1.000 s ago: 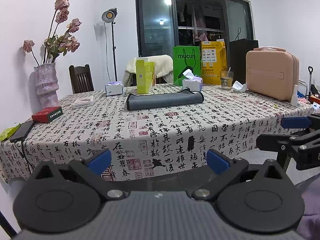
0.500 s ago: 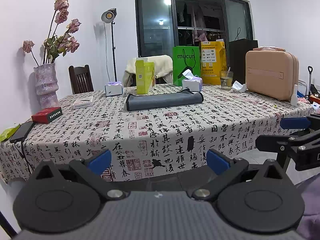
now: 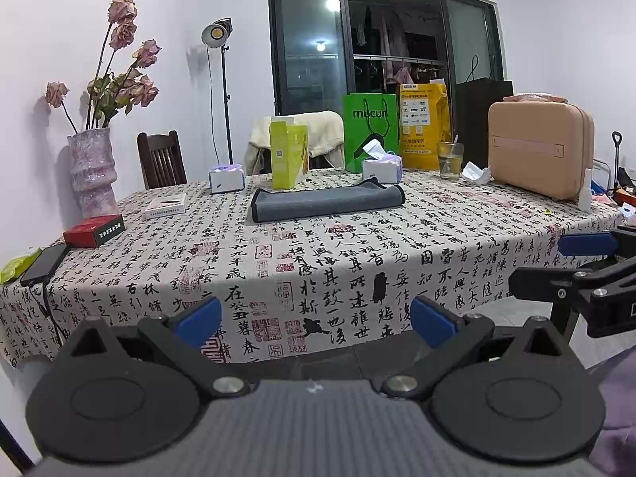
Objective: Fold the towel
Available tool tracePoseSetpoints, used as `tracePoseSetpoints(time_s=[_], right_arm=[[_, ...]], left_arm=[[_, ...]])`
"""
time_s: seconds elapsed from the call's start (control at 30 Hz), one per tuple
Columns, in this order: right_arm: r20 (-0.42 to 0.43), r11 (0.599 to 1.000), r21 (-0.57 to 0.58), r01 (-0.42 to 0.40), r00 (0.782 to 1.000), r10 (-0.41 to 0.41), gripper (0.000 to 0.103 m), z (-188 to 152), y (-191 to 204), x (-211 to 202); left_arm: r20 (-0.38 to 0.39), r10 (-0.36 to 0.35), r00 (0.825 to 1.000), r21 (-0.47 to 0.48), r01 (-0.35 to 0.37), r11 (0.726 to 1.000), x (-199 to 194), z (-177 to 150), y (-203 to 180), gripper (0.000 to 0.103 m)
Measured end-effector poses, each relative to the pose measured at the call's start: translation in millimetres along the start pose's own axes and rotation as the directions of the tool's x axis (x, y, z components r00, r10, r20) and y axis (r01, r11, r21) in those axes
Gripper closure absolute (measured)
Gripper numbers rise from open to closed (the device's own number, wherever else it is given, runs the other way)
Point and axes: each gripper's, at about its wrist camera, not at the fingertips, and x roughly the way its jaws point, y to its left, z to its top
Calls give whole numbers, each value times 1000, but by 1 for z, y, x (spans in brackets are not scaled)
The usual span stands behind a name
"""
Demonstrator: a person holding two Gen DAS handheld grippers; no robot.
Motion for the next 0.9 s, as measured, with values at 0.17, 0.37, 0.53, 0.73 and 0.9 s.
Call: tracePoseSetpoints(time_s=[0.17, 0.37, 0.53, 0.73, 0.9], right_arm=[[-3, 1000, -1, -3, 1000, 3, 0, 1, -2, 0], [-9, 1000, 0, -7, 1000, 7, 0, 2, -3, 1], [-9, 1000, 1, -7, 1000, 7, 0, 2, -3, 1], [-10, 1000, 3, -6, 1000, 6, 0, 2, -2, 1], [-10, 1000, 9, -4, 1000, 4, 0, 2, -3, 2]], left_arm=[[0, 1, 1000, 0, -1, 1000, -1, 0, 0, 0], [0, 1, 1000, 0, -1, 1000, 0, 0, 0, 0], [-2, -3, 1000, 0, 3, 1000, 0, 0, 0, 0], [-1, -3, 1000, 2, 3, 1000, 1, 0, 0, 0], [1, -2, 1000, 3, 2, 1000, 1, 0, 0, 0]])
